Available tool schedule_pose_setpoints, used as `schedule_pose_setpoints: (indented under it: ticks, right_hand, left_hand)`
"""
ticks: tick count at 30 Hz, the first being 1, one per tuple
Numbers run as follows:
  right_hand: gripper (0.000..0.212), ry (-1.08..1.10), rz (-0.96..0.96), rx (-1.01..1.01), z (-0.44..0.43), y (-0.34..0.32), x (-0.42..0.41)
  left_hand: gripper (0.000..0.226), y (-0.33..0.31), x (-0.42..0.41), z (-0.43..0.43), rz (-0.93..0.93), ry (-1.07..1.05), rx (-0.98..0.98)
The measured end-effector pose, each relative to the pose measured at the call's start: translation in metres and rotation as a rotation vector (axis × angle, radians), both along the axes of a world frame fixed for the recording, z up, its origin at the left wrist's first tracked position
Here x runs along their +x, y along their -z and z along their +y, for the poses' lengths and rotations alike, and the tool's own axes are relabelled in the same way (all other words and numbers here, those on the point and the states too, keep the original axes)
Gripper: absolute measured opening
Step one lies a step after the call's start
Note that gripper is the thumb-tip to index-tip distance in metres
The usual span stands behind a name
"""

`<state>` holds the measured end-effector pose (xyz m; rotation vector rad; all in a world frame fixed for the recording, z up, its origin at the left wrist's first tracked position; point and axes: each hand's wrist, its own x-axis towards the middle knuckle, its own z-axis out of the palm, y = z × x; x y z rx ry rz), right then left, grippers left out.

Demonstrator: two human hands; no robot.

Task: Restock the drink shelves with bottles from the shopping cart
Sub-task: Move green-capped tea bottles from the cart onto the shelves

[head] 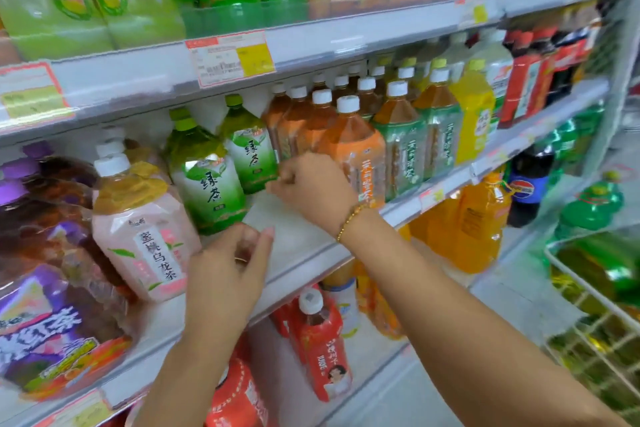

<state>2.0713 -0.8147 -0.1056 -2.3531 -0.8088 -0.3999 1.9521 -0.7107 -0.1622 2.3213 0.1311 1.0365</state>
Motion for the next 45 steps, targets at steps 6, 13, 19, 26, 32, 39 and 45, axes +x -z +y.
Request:
schedule_pose_setpoints:
  ticks: [6,13,19,26,32,39,45]
  right_hand:
    - [0.03,0.327,-0.069,-0.019,-0.131,-0.011,-0.041]
    - [0.03,0.951,0.03,0.096,-0.289,0.008,-0.101]
    - [0.051,1.525,0.244,-0.275,-0.364,0.026,-0.154]
    - [0.076,1.55,0.662,-0.285,-0.38,0.042,-0.154]
    - [0.081,1.514,0.698,-0.28,-0.379,0.038,-0.133]
    - [0.07,1.462,0.68,-0.216,-0.384,0.037,-0.131]
    - [0.047,1.407,0.695,0.062,-0.385,0.036,-0.127]
  left_hand:
    - [0.053,-0.013,0.042,-0.102,-0.017,0.385,-0.153]
    - [0.013,0.012,0.086,-0.258,0.214,1.01,-0.136]
    - [0.055,-0.016,0.106,-0.354,0.4,0.974,0.071]
    - [0.079,-0.026,0.154,-0.39,1.238,1.058,0.096]
    - [0.094,-0.041,0.157,-0.401,1.374,1.098,0.06]
    - [0.076,-0.039,0.145,-0.403,1.413,0.951,-0.023]
    - [0.042,-0.047,0.134,-0.381,1.498,1.029,-0.072]
